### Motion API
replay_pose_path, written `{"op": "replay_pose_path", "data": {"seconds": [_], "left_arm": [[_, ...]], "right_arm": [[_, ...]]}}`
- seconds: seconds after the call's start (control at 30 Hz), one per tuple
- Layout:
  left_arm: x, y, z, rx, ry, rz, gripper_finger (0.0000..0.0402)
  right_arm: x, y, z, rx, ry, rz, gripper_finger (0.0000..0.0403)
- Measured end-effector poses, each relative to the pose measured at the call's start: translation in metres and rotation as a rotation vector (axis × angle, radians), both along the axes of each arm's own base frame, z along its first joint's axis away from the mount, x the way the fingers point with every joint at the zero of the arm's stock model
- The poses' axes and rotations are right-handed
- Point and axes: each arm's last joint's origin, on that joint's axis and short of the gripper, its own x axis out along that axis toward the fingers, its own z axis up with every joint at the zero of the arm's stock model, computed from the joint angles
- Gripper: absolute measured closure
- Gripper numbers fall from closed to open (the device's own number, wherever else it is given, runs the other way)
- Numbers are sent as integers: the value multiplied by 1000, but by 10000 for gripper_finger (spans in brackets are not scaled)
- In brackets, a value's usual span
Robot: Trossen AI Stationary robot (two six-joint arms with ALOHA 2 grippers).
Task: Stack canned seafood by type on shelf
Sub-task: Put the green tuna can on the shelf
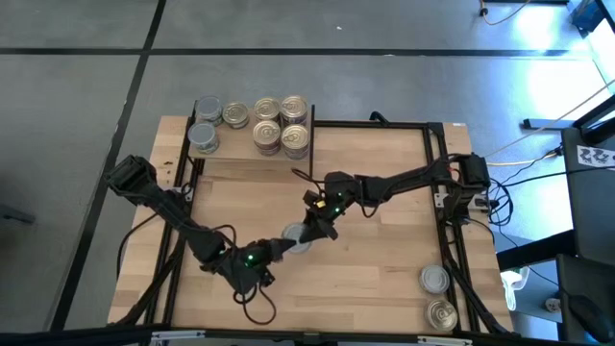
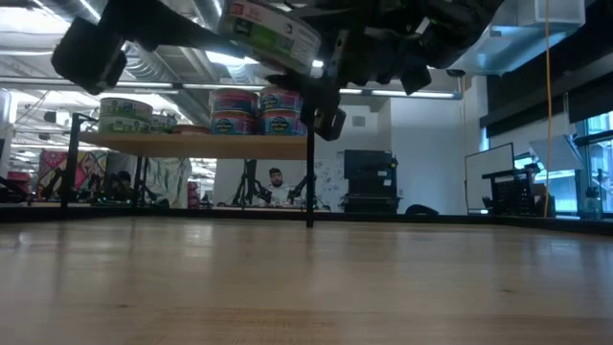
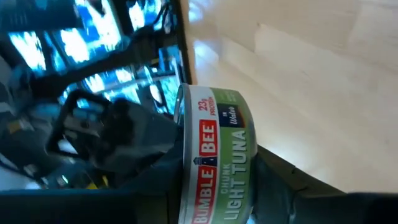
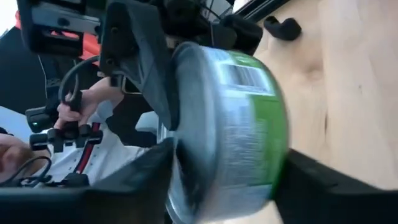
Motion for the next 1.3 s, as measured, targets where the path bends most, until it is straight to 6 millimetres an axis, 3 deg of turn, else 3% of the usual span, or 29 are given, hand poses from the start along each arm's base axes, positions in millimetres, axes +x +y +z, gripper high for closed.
{"op": "replay_pose_path", "data": {"seconds": [0.17, 0.3, 0.5, 0.73, 0.87, 1.03, 1.17, 1.3], "left_arm": [[-3, -4, 1, -160, -108, 91, 268], [-10, -12, 2, -256, -213, 167, 268], [-31, -30, 4, -329, -349, 225, 268], [-64, -32, 25, -476, -577, 311, 268], [-80, -16, 44, -553, -657, 350, 268], [-94, 24, 70, -670, -706, 436, 268], [-104, 61, 81, -856, -627, 559, 268], [-116, 95, 76, -942, -493, 794, 268]], "right_arm": [[-2, 1, 3, 9, -14, 58, 70], [-8, 2, 14, 9, -22, 88, 17], [-21, 2, 30, -51, -17, 105, 20], [-35, 10, 38, -170, 18, 61, 31], [-37, 22, 31, -251, 41, 49, 31], [-41, 42, 19, -435, 87, -16, 31], [-44, 58, 15, -561, 93, -87, 31], [-46, 70, 9, -675, 101, -146, 31]]}}
